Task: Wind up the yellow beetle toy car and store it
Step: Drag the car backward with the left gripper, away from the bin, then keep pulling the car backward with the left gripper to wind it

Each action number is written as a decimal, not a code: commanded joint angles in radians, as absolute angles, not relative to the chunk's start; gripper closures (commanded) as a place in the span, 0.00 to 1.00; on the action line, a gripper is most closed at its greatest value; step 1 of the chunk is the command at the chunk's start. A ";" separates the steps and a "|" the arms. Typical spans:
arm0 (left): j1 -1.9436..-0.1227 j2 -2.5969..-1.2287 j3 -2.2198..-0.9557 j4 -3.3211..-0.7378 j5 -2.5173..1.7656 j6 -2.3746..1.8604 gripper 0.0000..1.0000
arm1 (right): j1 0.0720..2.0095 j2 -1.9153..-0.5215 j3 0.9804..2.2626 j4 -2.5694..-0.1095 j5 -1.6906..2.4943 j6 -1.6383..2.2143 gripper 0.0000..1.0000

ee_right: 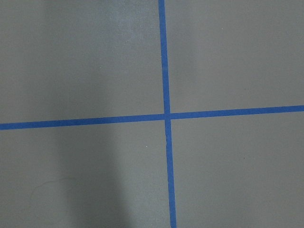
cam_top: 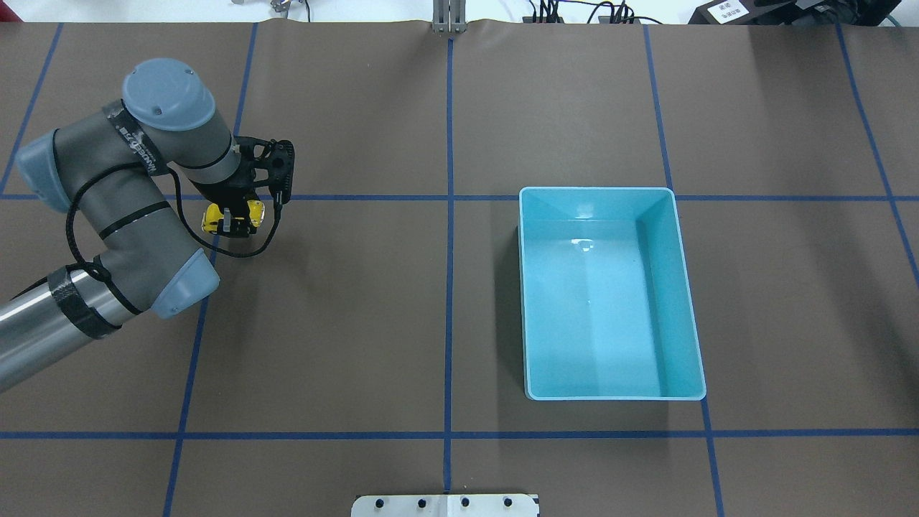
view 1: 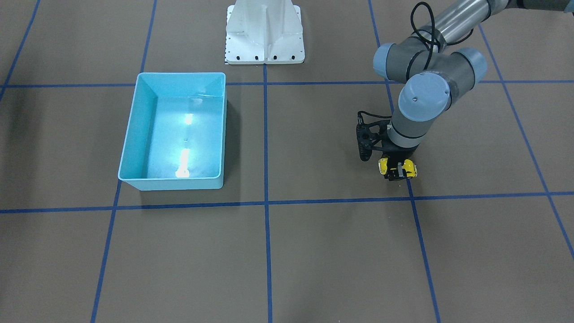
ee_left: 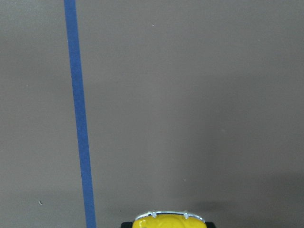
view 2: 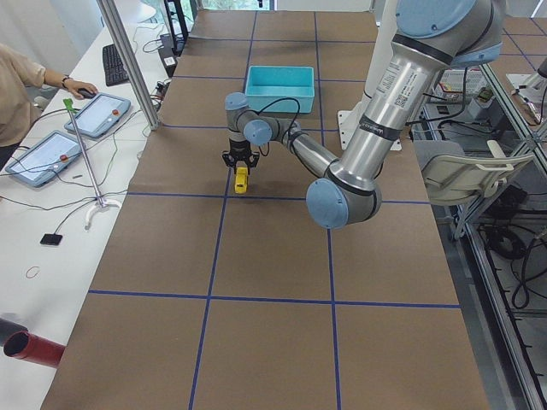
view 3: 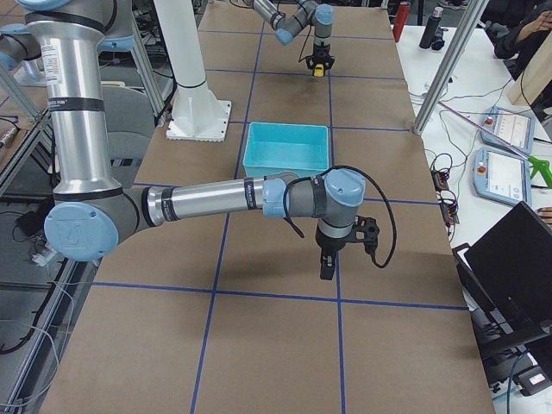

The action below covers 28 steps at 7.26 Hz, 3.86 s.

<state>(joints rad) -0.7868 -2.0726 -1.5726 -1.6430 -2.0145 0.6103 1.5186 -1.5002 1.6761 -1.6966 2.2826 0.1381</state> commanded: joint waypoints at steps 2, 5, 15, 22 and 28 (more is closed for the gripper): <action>-0.787 -2.046 -1.557 -1.707 -2.017 0.610 1.00 | 1.519 -1.500 1.675 -1.697 2.283 0.138 0.00; -0.785 -2.036 -1.552 -1.743 -2.039 0.634 1.00 | 1.519 -1.500 1.675 -1.697 2.283 0.138 0.00; -0.778 -2.008 -1.520 -1.822 -2.088 0.635 1.00 | 1.519 -1.500 1.675 -1.697 2.281 0.137 0.00; -0.784 -1.971 -1.529 -1.867 -2.086 0.673 1.00 | 1.519 -1.503 1.677 -1.697 2.283 0.137 0.00; -0.799 -1.907 -1.534 -1.944 -2.088 0.675 1.00 | 1.519 -1.503 1.677 -1.697 2.283 0.137 0.00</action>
